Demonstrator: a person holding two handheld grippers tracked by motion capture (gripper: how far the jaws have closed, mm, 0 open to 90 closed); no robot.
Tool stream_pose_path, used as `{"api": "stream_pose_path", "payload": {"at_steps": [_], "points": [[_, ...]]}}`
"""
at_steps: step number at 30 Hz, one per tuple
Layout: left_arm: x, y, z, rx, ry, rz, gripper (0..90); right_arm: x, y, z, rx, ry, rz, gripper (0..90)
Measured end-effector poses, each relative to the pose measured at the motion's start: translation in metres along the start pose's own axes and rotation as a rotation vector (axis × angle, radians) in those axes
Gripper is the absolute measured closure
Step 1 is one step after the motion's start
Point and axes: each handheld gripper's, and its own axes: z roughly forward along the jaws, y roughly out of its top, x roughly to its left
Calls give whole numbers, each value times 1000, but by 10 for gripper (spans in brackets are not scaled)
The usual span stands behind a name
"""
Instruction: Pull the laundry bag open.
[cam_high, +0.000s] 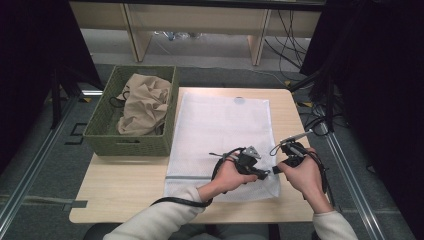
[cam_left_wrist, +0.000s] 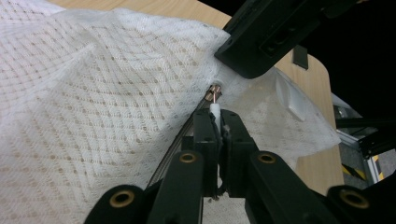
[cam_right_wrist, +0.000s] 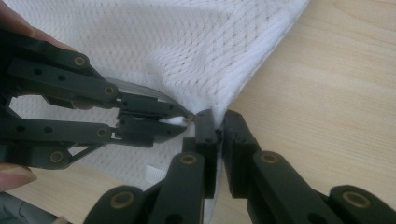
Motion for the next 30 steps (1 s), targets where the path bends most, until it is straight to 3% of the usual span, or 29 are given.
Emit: {"api": "stream_pose_path", "payload": {"at_steps": [2, 3, 4, 13, 14, 18, 19, 20, 21, 22, 24, 28, 30], "points": [[-2, 0, 0, 8, 3, -1, 867, 1, 0, 2, 2, -11, -1, 864], [-3, 0, 0, 7, 5, -5, 867, 4, 0, 1, 29, -11, 37, 864], [-2, 0, -2, 15, 12, 3, 867, 2, 0, 2, 8, -8, -7, 864], [-5, 2, -3, 34, 27, -10, 867, 3, -1, 3, 21, -25, 18, 865], [-5, 2, -4, 40, 23, -8, 868, -1, -1, 4, 9, -16, -29, 865], [-6, 3, -6, 56, 28, -12, 868, -1, -1, 4, 12, -17, -29, 867], [-5, 3, -7, 64, 28, -12, 868, -1, -1, 4, 13, -19, -26, 867], [-5, 3, -8, 68, 24, -16, 868, 2, -1, 2, 46, -37, 26, 867], [-6, 3, -8, 63, 19, -22, 868, -3, -1, 4, 8, -45, -32, 867], [-6, 3, -9, 64, 14, -22, 868, 1, -1, 2, 42, -46, 34, 867], [-7, 2, -9, 63, 16, -10, 868, -4, -1, 4, 15, -34, -21, 867], [-7, 1, -10, 67, 18, -21, 868, -1, -1, 5, 38, -45, 2, 867], [-8, 1, -10, 70, 17, -17, 868, -4, -1, 6, 25, -36, -28, 867]]}}
